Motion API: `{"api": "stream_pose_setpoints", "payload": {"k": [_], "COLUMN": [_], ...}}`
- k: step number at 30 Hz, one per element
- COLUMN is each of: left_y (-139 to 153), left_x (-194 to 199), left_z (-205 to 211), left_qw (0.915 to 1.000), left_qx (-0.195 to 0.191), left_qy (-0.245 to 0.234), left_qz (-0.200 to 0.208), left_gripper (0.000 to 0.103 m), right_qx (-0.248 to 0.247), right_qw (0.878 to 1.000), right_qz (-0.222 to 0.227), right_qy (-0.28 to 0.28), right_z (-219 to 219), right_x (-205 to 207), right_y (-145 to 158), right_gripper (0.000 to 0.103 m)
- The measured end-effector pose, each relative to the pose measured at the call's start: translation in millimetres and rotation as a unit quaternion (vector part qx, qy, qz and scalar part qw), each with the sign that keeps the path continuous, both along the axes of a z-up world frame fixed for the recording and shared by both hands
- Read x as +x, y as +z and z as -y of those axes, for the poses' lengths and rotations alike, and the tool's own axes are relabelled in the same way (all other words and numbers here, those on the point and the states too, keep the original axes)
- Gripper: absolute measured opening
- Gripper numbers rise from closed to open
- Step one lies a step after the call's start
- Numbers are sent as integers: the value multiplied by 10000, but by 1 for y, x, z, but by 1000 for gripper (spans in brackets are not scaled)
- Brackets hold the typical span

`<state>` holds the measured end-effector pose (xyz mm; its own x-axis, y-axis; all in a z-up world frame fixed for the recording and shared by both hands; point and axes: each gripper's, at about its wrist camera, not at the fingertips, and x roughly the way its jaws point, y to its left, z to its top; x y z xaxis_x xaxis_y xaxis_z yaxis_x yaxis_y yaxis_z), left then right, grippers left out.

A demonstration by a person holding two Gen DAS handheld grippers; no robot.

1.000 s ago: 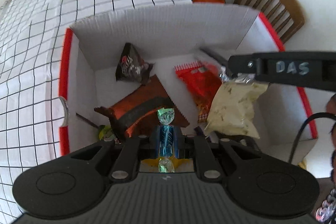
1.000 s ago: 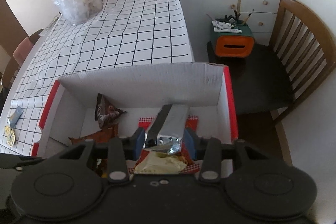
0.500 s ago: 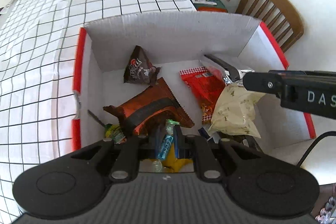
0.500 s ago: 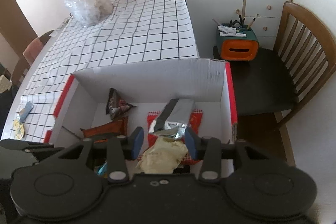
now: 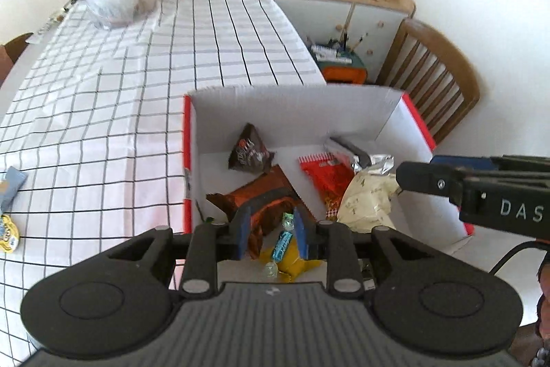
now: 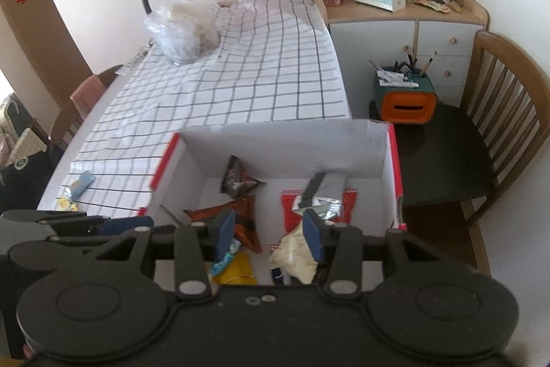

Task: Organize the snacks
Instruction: 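Lower both snacks into the red box and open both tools, then move both tools back from the box to the last snacks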

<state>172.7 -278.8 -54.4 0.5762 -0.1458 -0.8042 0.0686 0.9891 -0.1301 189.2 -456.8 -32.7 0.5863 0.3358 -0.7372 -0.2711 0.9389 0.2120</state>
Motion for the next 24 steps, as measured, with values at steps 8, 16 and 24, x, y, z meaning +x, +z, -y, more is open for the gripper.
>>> {"api": "stream_pose_setpoints", "payload": {"k": [8, 16, 24], "left_y": [30, 46, 49], "left_x": [-34, -62, -83], "left_z": [-28, -72, -144], "left_qw": [9985, 9952, 9905], "left_qx": [-106, -148, -91], "left_qy": [198, 466, 816], "left_qz": [498, 843, 1104], "left_gripper": [55, 66, 71], "right_qx": [149, 103, 48], "right_qw": [9995, 9981, 9966], "right_qz": [209, 489, 588], "right_qy": [175, 359, 569], "right_z": [-18, -54, -112], "right_x": [-26, -48, -60], "right_y": [21, 30, 30], "right_gripper": [45, 85, 94]}}
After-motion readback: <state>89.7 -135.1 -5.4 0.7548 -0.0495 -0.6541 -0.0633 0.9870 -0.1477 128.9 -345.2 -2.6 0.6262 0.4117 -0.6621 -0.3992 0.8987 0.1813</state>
